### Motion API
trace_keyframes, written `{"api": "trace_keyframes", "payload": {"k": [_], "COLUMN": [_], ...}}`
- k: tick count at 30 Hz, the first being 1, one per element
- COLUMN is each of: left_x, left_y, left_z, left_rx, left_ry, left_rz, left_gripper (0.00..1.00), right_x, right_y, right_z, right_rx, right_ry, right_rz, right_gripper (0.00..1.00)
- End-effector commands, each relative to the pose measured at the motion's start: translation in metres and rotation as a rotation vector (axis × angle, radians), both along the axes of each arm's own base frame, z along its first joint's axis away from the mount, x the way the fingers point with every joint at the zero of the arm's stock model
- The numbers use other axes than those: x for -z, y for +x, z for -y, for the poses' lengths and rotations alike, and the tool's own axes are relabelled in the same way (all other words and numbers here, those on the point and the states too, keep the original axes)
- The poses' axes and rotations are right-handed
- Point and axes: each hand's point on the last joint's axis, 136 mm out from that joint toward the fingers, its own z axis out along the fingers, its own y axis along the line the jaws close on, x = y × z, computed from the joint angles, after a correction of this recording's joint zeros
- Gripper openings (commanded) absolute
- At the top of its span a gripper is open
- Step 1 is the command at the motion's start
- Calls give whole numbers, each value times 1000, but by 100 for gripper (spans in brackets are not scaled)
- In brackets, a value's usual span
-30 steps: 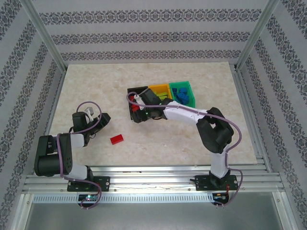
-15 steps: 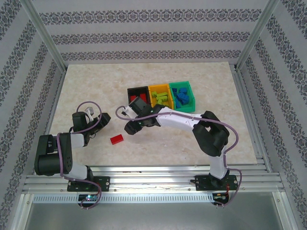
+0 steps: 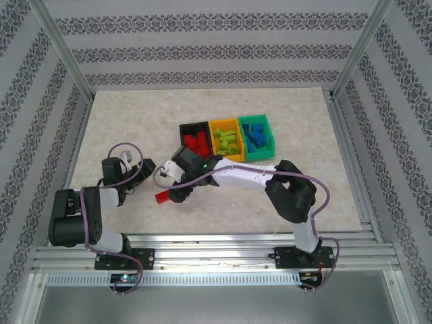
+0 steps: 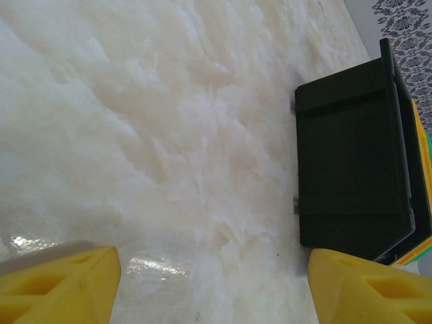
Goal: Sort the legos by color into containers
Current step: Pick up the lego from the bottom-center of the table.
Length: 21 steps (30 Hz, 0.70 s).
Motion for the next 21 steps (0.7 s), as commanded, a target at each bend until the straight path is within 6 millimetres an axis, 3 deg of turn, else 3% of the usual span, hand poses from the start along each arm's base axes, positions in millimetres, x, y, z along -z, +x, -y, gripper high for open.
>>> {"api": "trace_keyframes", "payload": {"k": [1,10,16,21], "left_x": [16,15,16,17], "left_y": [-10,-9,-9,-10], "left_z": [5,6,6,6], "left_rx": [9,13,14,16], "left_ry": [-42,-40,-45,-45], "left_rz": [-80,-77,-79,-84], "left_gripper": [74,74,74,74], "right_x": [-2,9,19,31], "right_y": [6,7,-3,-12], "right_z": [-15,-27,-41,-48], "right_rx": [-57,-95,-141,-162], "right_ry": [22,46,71,86], "right_rz": [63,56,-26,-105], "right_gripper": [71,73,87,87]}}
